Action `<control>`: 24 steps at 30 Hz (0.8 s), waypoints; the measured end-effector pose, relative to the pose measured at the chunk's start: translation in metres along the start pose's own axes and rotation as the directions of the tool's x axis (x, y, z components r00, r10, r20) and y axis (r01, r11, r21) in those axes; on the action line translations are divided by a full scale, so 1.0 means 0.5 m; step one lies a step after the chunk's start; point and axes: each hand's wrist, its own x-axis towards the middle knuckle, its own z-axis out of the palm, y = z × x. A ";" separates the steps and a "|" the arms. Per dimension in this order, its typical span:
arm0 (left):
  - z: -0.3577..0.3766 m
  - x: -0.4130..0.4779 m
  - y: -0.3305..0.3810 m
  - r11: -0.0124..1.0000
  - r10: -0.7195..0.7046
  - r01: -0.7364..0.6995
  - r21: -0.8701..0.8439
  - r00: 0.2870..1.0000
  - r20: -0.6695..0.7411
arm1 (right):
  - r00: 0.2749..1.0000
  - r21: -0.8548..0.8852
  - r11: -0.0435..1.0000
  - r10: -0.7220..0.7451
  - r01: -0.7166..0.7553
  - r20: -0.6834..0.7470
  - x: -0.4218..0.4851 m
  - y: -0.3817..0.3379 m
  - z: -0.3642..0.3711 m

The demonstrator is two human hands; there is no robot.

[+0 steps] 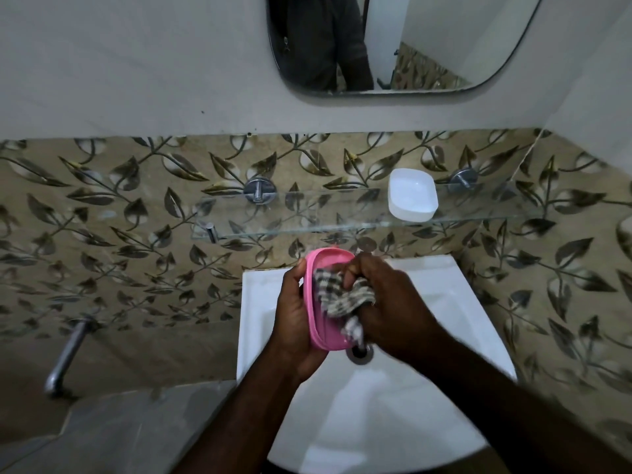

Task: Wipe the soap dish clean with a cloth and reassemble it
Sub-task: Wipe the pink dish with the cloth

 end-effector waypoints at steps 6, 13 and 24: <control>0.006 -0.003 0.007 1.000 -0.007 0.007 0.021 1.000 -0.020 | 0.980 -0.063 0.998 -0.014 0.001 -0.200 -0.008 0.016 0.003; -0.007 0.002 -0.007 0.997 -0.016 0.014 -0.082 1.000 -0.026 | 0.970 -0.091 0.966 -0.244 0.242 -0.006 -0.024 -0.007 0.042; -0.013 0.003 -0.005 0.999 -0.017 0.015 -0.043 0.999 -0.051 | 0.997 -0.119 0.991 -0.067 0.061 -0.041 -0.001 0.004 0.014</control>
